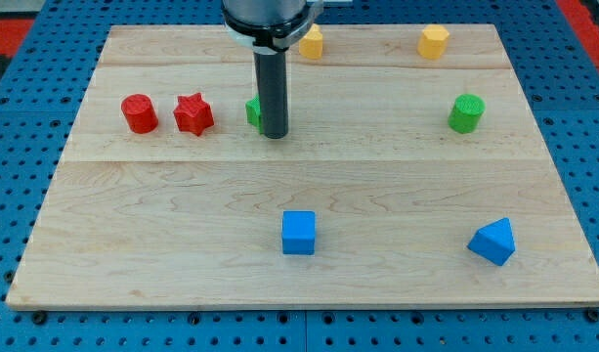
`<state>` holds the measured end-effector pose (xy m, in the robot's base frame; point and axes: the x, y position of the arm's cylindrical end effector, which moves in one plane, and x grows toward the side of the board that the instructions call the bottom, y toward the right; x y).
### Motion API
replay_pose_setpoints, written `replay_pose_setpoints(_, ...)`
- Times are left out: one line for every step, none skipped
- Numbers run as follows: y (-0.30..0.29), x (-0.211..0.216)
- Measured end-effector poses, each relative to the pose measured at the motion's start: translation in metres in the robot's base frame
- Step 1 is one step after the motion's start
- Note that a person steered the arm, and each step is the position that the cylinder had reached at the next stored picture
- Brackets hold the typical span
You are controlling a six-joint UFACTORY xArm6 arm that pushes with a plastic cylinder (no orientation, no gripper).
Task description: Slide the green circle to the center
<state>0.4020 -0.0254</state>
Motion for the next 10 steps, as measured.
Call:
replay_pose_setpoints(0.057,0.013)
replay_pose_setpoints(0.121,0.016)
replay_pose_setpoints(0.173,0.014)
replay_pose_setpoints(0.215,0.014)
replay_pose_setpoints(0.26,0.013)
replay_pose_setpoints(0.266,-0.008)
replay_pose_setpoints(0.266,-0.024)
replay_pose_setpoints(0.265,-0.024)
replay_pose_setpoints(0.243,-0.024)
replay_pose_setpoints(0.206,-0.023)
